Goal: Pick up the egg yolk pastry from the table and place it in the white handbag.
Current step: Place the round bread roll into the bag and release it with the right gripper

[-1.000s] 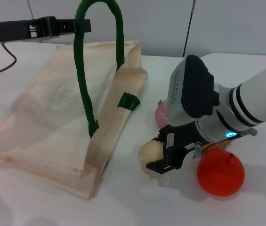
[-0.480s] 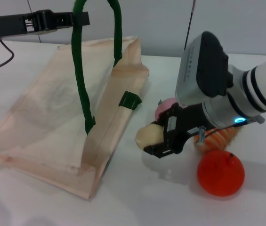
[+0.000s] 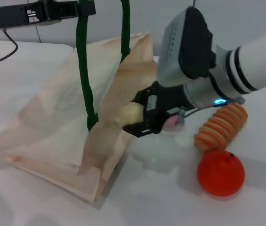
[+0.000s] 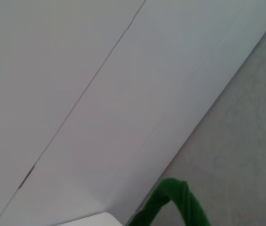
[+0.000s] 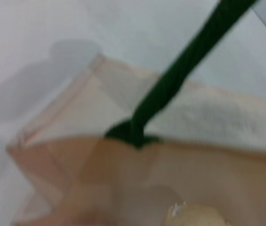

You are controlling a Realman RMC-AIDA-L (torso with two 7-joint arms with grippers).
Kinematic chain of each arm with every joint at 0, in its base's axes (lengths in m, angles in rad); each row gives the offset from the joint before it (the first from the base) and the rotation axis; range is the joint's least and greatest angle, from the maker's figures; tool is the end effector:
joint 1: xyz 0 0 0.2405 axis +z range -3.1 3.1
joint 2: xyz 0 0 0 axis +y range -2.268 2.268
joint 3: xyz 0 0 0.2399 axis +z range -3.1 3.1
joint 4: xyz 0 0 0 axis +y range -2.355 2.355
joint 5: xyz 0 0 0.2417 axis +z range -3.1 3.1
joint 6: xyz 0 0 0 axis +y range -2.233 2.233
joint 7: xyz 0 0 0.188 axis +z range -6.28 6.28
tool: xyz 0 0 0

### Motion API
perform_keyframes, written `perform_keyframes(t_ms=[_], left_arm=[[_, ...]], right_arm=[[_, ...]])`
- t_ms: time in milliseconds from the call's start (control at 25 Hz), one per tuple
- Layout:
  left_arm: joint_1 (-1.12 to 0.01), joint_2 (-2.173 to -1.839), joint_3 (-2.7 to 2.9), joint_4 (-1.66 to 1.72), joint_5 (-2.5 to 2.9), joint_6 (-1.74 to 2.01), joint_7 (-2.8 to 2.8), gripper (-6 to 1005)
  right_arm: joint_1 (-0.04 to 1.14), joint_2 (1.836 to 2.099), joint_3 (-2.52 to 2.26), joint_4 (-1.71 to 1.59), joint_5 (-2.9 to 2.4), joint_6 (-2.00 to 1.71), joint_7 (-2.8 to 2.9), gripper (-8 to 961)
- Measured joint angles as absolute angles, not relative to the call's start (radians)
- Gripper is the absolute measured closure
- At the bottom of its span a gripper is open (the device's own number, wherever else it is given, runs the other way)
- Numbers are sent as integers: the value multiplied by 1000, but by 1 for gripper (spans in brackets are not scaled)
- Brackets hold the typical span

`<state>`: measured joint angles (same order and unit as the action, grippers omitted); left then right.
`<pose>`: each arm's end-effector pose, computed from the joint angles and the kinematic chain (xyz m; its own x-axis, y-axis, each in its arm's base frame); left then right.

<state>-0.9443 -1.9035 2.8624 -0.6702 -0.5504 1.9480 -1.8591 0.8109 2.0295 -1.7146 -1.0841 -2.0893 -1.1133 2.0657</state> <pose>-0.1888 0.4153 0.1029 0.4616 0.5628 0.6857 0.6657 -0.7307 0.1516 0.0699 0.3993 -0.1275 0.9970 -0.0226 0.0743 -0.0087 -0.9832 -0.1824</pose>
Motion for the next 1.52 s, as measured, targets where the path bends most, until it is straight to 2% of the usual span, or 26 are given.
perform_keyframes(t_ms=[440, 800, 1280, 1480, 1520], left_arm=[[-980, -1902, 2862, -665, -552, 1959, -1866, 869], [-994, -1903, 2862, -665, -574, 1960, -1869, 869], [-970, -1903, 2862, -663, -596, 1960, -1870, 869], [-926, -1893, 2862, -664, -646, 1960, -1870, 869], [-914, -1891, 2862, -664, -661, 1960, -1870, 869]], right_arm=[[967, 2030, -1858, -856, -1935, -908, 2039, 331], [1035, 2036, -1979, -774, -1844, -740, 2018, 334], [1051, 2038, -2081, -778, -1727, -670, 1944, 341], [1047, 2030, -2079, -799, -1738, -671, 1982, 340], [1047, 2027, -2074, -800, -1749, -671, 2003, 309]])
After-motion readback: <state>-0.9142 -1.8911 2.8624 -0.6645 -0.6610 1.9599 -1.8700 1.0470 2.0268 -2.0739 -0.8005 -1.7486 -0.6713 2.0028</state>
